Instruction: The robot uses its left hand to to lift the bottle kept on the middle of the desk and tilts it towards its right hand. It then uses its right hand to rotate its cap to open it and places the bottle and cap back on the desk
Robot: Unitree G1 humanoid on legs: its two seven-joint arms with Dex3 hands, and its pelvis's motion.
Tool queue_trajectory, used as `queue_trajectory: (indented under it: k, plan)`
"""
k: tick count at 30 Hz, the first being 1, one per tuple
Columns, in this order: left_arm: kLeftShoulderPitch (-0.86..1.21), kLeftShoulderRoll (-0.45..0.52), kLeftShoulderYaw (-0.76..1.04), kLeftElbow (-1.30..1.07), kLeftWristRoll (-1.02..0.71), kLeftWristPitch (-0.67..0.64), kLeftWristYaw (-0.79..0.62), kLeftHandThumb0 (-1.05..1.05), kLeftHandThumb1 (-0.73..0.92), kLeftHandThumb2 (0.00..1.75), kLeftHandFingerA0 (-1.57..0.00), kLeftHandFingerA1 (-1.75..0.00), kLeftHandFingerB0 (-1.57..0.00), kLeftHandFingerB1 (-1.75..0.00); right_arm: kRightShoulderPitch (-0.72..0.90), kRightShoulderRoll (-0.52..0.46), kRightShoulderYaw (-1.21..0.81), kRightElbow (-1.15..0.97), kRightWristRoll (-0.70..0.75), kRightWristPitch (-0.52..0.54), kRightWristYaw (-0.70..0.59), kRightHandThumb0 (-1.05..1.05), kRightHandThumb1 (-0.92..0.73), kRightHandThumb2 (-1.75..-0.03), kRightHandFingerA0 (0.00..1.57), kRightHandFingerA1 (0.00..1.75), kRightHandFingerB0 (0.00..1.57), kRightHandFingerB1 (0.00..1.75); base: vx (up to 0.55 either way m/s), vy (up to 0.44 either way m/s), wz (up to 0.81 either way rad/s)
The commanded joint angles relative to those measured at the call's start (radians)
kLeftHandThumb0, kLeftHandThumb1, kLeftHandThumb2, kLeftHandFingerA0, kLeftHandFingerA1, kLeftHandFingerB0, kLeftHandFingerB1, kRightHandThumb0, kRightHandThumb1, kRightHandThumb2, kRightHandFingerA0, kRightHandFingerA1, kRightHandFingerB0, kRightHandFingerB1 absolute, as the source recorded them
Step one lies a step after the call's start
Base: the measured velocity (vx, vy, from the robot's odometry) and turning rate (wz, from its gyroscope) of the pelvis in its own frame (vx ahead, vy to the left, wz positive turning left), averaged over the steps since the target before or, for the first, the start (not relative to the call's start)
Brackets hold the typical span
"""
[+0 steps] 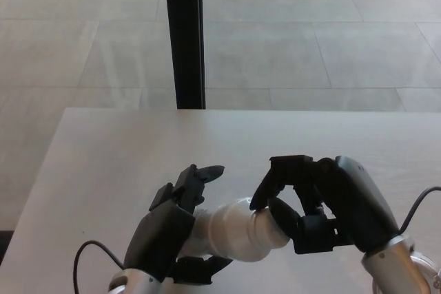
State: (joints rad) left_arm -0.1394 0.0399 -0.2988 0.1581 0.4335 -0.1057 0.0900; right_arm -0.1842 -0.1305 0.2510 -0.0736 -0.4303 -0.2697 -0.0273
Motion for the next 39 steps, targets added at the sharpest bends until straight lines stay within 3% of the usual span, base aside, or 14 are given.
queue_trajectory:
  k: [1, 4, 5, 6, 9, 10, 14, 18, 27, 30, 31, 32, 35, 39]
  plan:
    - [-0.006, 0.001, 0.006, -0.007, 0.006, -0.015, 0.026, -0.13, 0.54, 1.14, -0.94, -1.75, -0.92, -1.55, 0.021, -0.004, -0.001, 0.018, 0.011, -0.014, -0.001, -0.79, -0.59, -1.21, 1.57, 1.53, 0.62, 0.83, 0.0, 0.0, 0.0]
    - [-0.001, 0.0, 0.011, 0.002, -0.013, -0.056, 0.032, -0.12, 0.6, 1.03, -0.89, -1.75, -0.84, -1.46, 0.026, 0.001, -0.005, 0.005, -0.004, -0.007, -0.017, -0.66, -0.47, -1.11, 1.5, 1.41, 0.33, 0.69, 0.0, 0.0, 0.0]
    - [-0.001, 0.001, 0.01, -0.001, -0.007, -0.05, 0.033, -0.17, 0.67, 0.91, -0.91, -1.75, -0.83, -1.15, 0.027, 0.001, -0.005, 0.003, -0.002, -0.005, -0.014, -1.05, -0.7, -1.11, 1.31, 1.32, 0.54, 0.83, 0.0, 0.0, 0.0]
    - [-0.001, 0.003, 0.006, -0.008, 0.007, -0.035, 0.036, -0.24, 0.75, 0.77, -0.91, -1.63, -0.81, -0.93, 0.033, -0.006, -0.006, -0.017, 0.001, 0.014, 0.007, -1.05, -0.71, -1.11, 1.22, 1.26, 0.43, 0.77, 0.0, 0.0, 0.0]
    - [0.001, 0.003, 0.005, -0.021, 0.006, -0.005, 0.021, -0.28, 0.77, 0.67, -0.87, -1.66, -0.81, -1.05, 0.036, -0.022, -0.006, -0.043, -0.013, 0.04, 0.029, -1.05, -0.72, -1.11, 1.0, 1.16, 0.29, 0.71, 0.0, 0.0, 0.0]
    - [0.001, 0.002, 0.005, -0.017, 0.008, -0.001, 0.023, -0.25, 0.76, 0.72, -0.86, -1.69, -0.81, -1.2, 0.037, -0.029, -0.008, -0.056, -0.014, 0.054, 0.042, -0.64, -0.38, -1.05, 1.09, 1.17, 0.01, 0.57, 0.0, 0.0, 0.0]
    - [0.001, 0.004, 0.001, -0.007, 0.016, 0.001, 0.028, -0.25, 0.68, 0.83, -0.9, -1.75, -0.74, -1.6, 0.04, -0.047, -0.009, -0.085, -0.027, 0.081, 0.058, -1.05, -0.68, -1.12, 0.69, 1.07, 0.15, 0.6, 0.0, 0.0, 0.0]
    - [0.006, 0.009, -0.004, -0.028, 0.028, 0.032, 0.017, -0.23, 0.67, 0.82, -0.87, -1.73, -0.83, -1.17, 0.043, -0.058, -0.009, -0.128, -0.046, 0.12, 0.074, -1.05, -0.69, -1.15, 0.22, 0.83, 0.0, 0.6, 0.0, 0.0, 0.0]
    - [0.001, 0.034, -0.018, -0.02, 0.051, -0.013, 0.034, -0.37, 0.78, 0.69, -0.9, -1.57, -0.86, -1.04, 0.035, -0.074, -0.013, -0.142, -0.052, 0.151, 0.096, -1.05, -0.63, -1.1, 0.56, 1.04, 0.13, 0.65, 0.0, 0.0, 0.0]
    - [0.0, 0.03, -0.014, 0.005, 0.03, -0.054, 0.044, -0.44, 0.84, 0.64, -0.88, -1.75, -0.82, -1.35, 0.034, -0.071, -0.013, -0.134, -0.045, 0.149, 0.091, -1.05, -0.64, -1.09, 0.77, 1.14, 0.15, 0.69, 0.0, 0.0, 0.0]
    - [0.002, 0.027, -0.015, -0.007, 0.038, -0.025, 0.039, -0.4, 0.82, 0.65, -0.87, -1.75, -0.82, -1.31, 0.036, -0.065, -0.014, -0.131, -0.034, 0.151, 0.091, -0.69, -0.28, -0.99, 1.01, 1.16, 0.0, 0.58, 0.0, 0.0, 0.0]
    - [0.003, 0.027, -0.019, -0.026, 0.052, 0.021, 0.024, -0.32, 0.79, 0.68, -0.85, -1.03, -0.72, -0.74, 0.041, -0.057, -0.016, -0.124, -0.017, 0.15, 0.091, -1.05, -0.63, -1.08, 0.93, 1.16, 0.21, 0.7, 0.0, 0.0, 0.0]
    - [-0.008, 0.034, -0.017, -0.047, 0.053, 0.058, -0.006, -0.31, 0.75, 0.65, -0.87, -1.06, -0.73, -0.74, 0.04, -0.052, -0.012, -0.113, -0.021, 0.152, 0.087, -1.05, -0.61, -1.08, 1.04, 1.21, 0.23, 0.71, 0.0, 0.0, 0.0]
    - [-0.01, 0.031, -0.012, -0.052, 0.034, 0.067, -0.018, -0.26, 0.69, 0.77, -0.83, -1.72, -0.78, -1.37, 0.048, -0.056, -0.004, -0.115, -0.028, 0.16, 0.098, -1.05, -0.6, -1.07, 1.13, 1.27, 0.3, 0.75, 0.0, 0.0, 0.0]
